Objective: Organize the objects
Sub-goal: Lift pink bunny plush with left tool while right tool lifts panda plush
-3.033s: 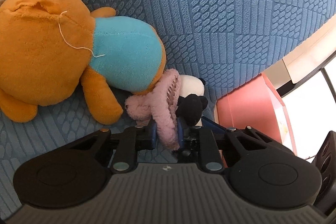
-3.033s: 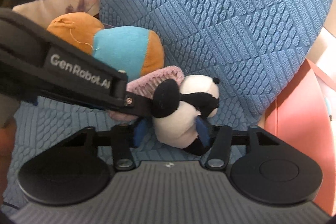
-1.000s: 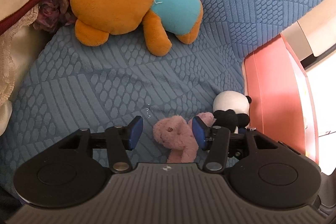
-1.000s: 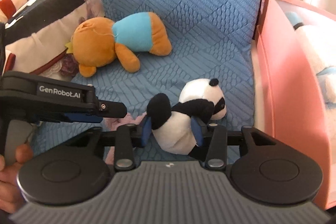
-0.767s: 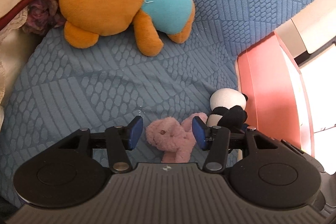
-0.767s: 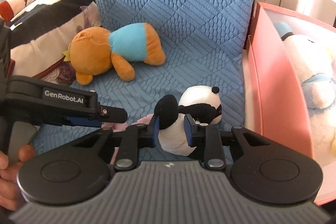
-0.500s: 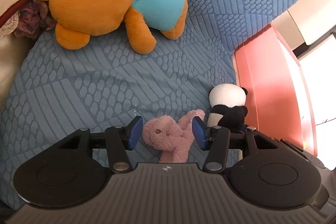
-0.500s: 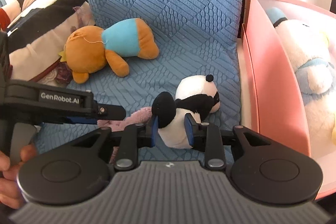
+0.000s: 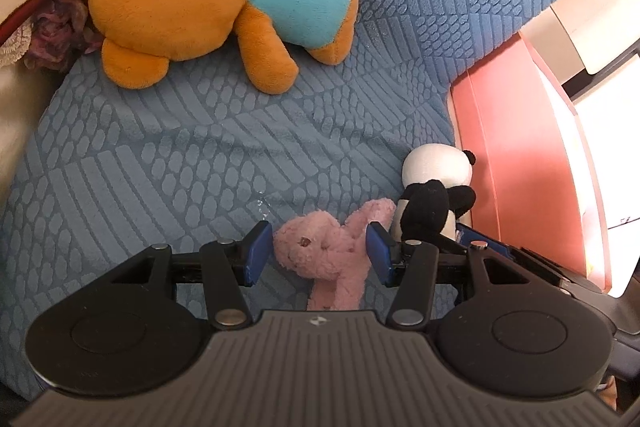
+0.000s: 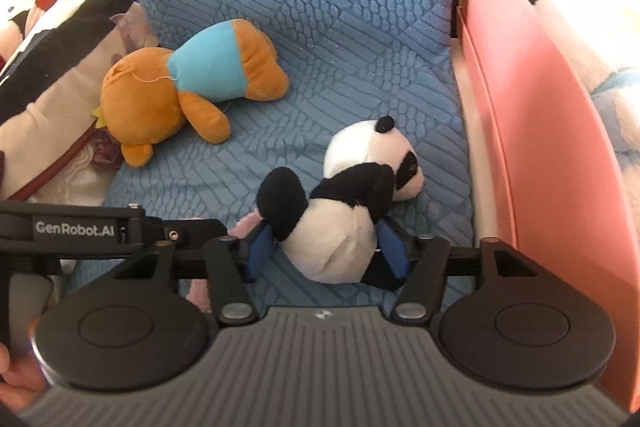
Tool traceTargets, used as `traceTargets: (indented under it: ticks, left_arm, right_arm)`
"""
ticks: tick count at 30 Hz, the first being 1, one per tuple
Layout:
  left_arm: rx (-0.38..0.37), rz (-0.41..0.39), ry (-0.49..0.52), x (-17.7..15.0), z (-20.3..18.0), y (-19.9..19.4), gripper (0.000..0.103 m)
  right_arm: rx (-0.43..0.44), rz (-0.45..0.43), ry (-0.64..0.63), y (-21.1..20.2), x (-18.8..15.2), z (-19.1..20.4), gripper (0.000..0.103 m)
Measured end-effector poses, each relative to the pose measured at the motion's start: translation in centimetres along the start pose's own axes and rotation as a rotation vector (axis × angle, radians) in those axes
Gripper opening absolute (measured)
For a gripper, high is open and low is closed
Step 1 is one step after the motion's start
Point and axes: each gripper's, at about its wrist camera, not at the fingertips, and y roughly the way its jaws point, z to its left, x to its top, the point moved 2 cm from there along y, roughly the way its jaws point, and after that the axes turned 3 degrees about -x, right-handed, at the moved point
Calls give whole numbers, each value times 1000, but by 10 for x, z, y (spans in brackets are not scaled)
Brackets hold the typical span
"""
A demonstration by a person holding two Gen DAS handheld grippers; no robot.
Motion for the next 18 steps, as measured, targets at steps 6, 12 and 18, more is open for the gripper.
traceTargets:
  ticks: [6, 12, 18]
  left_arm:
    - [-28, 3, -6, -2, -2, 1, 58]
    - [-10, 18, 50, -6, -9, 0, 61]
    - [26, 30, 123, -8, -21, 7, 70]
  right_arm:
    - [0, -41, -33, -14, 0, 5, 46]
    - [6, -51, -18, -29, -3, -1, 46]
    - [12, -41, 13, -29, -4, -7, 46]
